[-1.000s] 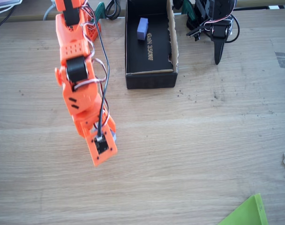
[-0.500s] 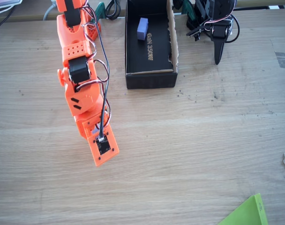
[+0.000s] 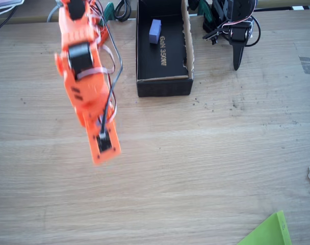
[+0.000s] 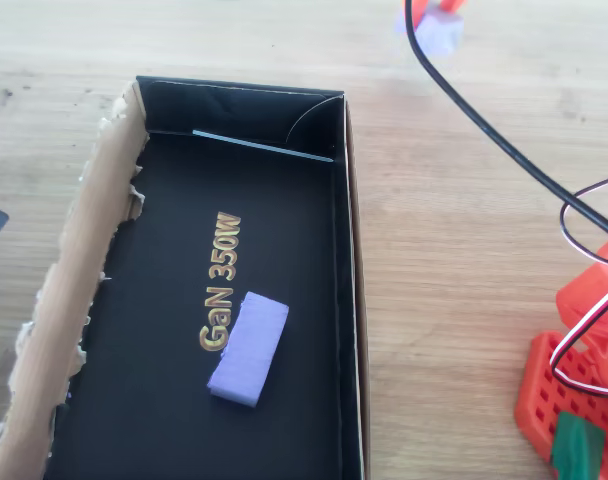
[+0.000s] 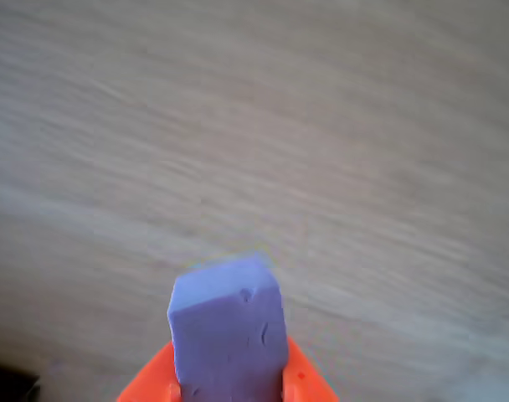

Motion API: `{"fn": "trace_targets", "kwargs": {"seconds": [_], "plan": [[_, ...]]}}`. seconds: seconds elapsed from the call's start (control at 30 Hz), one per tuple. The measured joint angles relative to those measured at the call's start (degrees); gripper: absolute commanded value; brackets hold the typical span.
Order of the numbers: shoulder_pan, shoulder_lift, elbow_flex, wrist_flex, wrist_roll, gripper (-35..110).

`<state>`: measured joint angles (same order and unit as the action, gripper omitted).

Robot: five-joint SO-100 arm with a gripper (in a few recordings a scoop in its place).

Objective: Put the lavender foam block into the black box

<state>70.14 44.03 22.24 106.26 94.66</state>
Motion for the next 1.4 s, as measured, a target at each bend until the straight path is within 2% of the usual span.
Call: {"fn": "trace_targets", "kwargs": {"seconds": [0.53,0.77,0.93,1.13,1.27,1.4], "plan": [[-3.9,43.6,32.3,1.5,-4.2,0],[-8.6,53.2,41.4,1.5,-8.8,0],[-17.2,59.4,47.3,1.5,-9.1,0],[-33.9,64.2,53.4,1.3,-2.0,0],[-44.2,59.8,53.9,-0.2,0.4,0],[-48.8,51.9,54.0,-5.7,0.3,0]]}}
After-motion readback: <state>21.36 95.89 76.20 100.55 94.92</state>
